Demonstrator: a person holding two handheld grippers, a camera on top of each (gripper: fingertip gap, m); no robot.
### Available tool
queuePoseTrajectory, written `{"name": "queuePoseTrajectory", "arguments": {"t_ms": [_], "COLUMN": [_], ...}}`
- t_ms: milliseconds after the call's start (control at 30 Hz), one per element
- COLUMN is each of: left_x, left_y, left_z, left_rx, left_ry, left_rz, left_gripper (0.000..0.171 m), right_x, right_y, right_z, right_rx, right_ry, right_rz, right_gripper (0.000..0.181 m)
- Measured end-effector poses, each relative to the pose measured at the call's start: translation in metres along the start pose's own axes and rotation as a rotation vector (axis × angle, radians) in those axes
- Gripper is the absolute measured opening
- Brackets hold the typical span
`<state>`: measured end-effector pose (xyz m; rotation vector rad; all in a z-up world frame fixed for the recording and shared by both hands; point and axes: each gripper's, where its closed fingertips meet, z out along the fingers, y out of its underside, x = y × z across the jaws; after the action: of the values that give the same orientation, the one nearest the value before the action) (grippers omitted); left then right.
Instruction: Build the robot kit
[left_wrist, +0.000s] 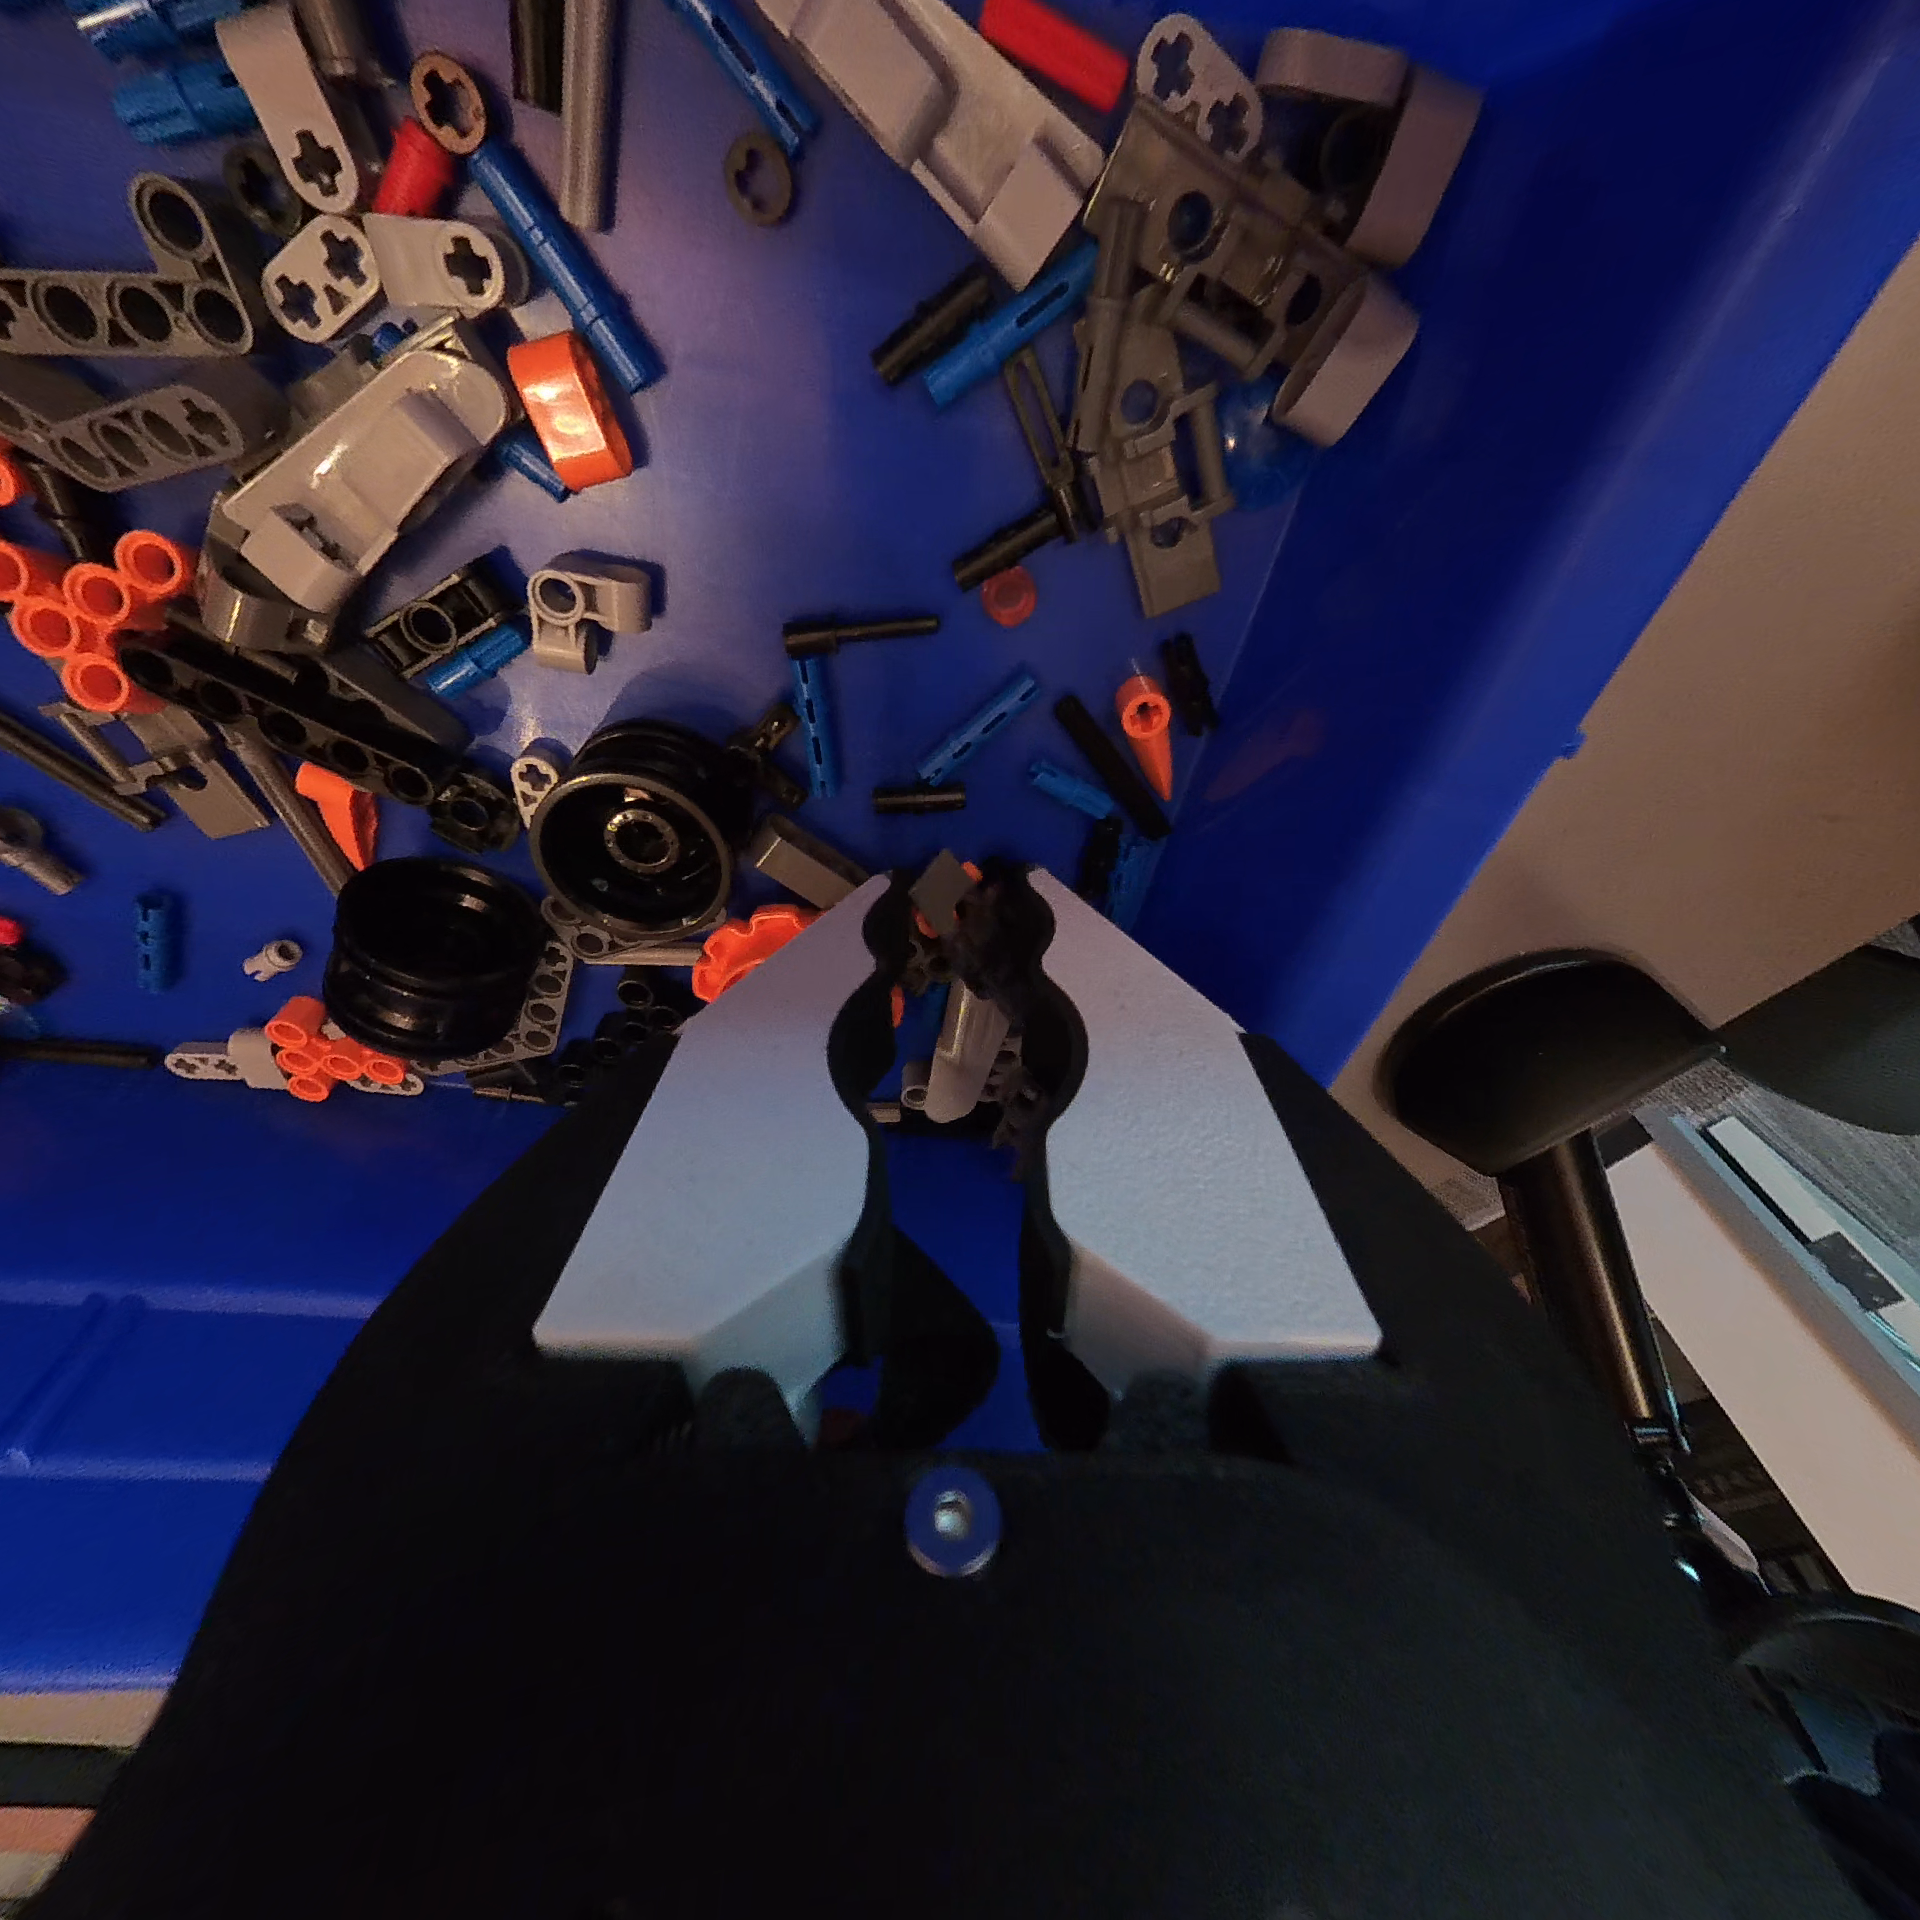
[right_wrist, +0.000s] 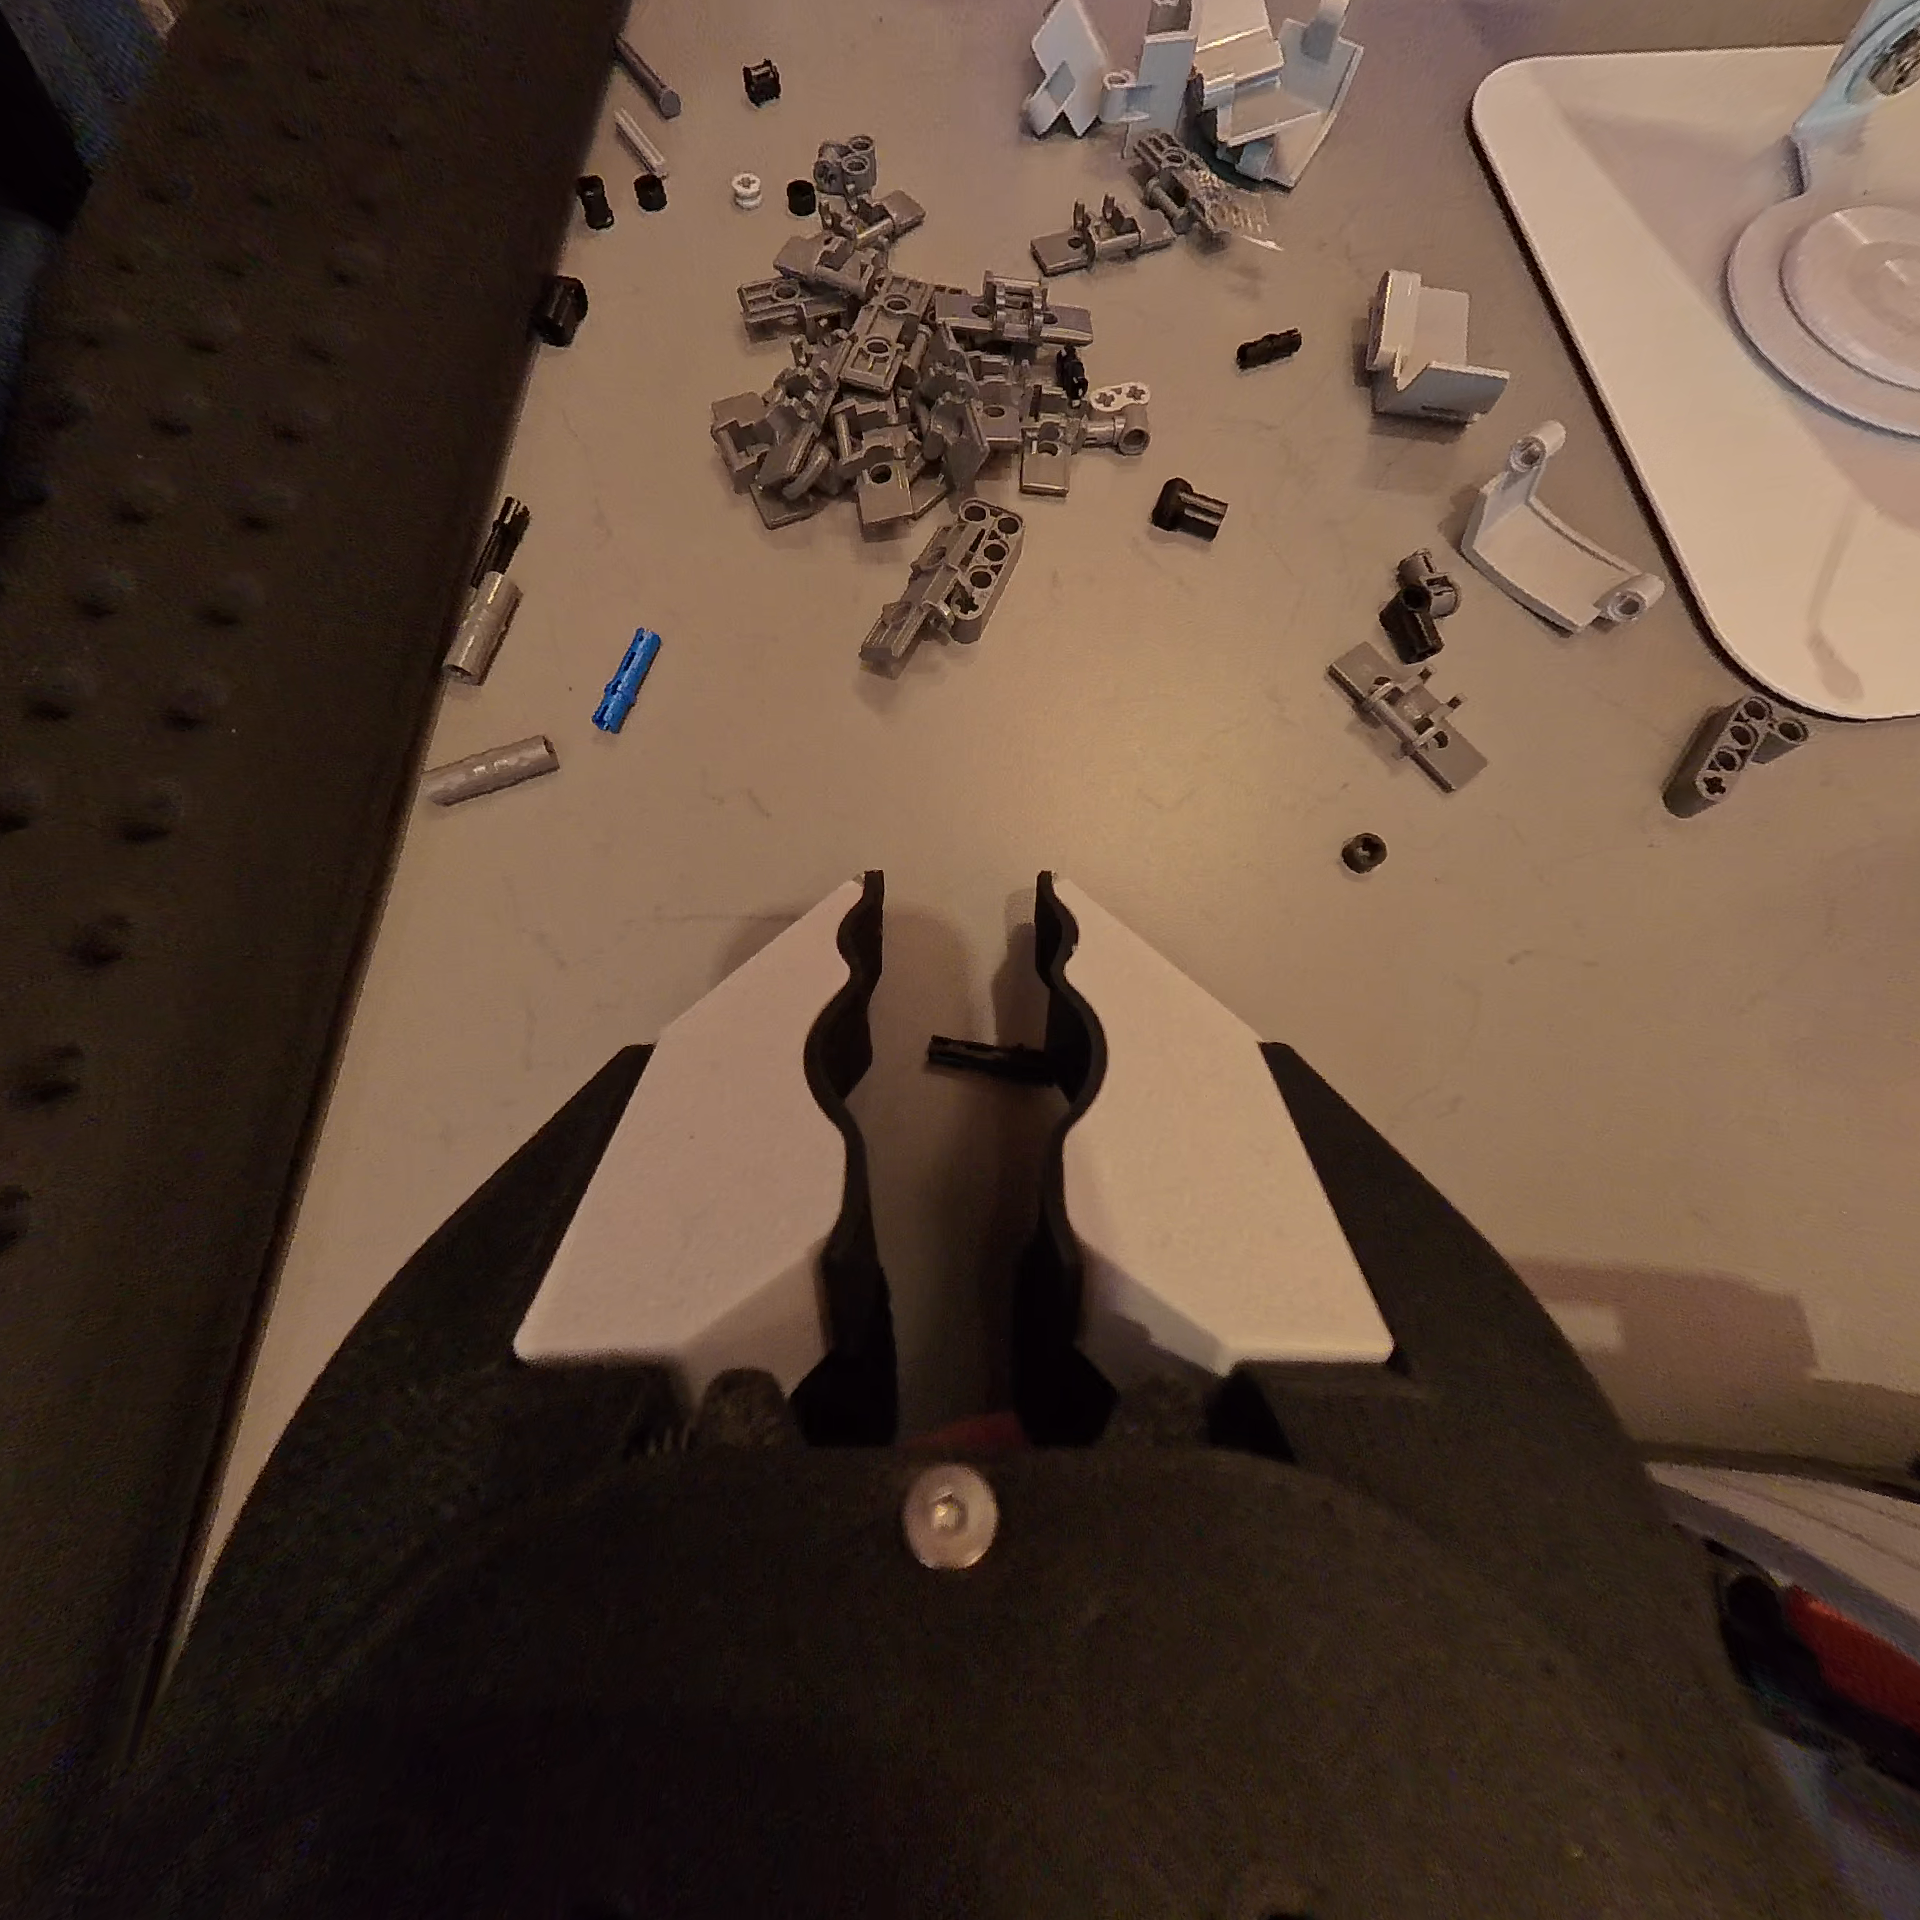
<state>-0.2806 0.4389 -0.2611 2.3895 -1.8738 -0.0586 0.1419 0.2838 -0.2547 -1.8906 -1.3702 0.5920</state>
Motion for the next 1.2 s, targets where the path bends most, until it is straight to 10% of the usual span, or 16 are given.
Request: {"name": "queuePoseTrajectory", "arguments": {"t_ms": [367, 600, 900, 1200], "left_x": [-0.008, 0.076, 0.192, 0.193], "left_y": [-0.026, -0.103, -0.236, -0.258], "left_z": [-0.063, -0.140, -0.087, -0.057], "left_rx": [0.263, 0.570, 0.654, 0.630], "left_ry": [-0.105, -0.116, -0.001, -0.029], "left_rz": [-0.036, 0.160, 0.448, 0.428], "left_gripper": [0.017, 0.016, 0.017, 0.034], "right_x": [-0.001, -0.001, -0.004, -0.006], "right_y": [0.000, 0.000, 0.001, 0.002], "right_z": [0.000, 0.000, 0.000, -0.002], "right_rx": [0.003, -0.001, -0.006, -0.004], "right_ry": [-0.004, -0.009, -0.006, -0.020], "right_rz": [0.000, -0.004, -0.028, -0.026], "right_gripper": [0.027, 0.026, 0.026, 0.026]}}
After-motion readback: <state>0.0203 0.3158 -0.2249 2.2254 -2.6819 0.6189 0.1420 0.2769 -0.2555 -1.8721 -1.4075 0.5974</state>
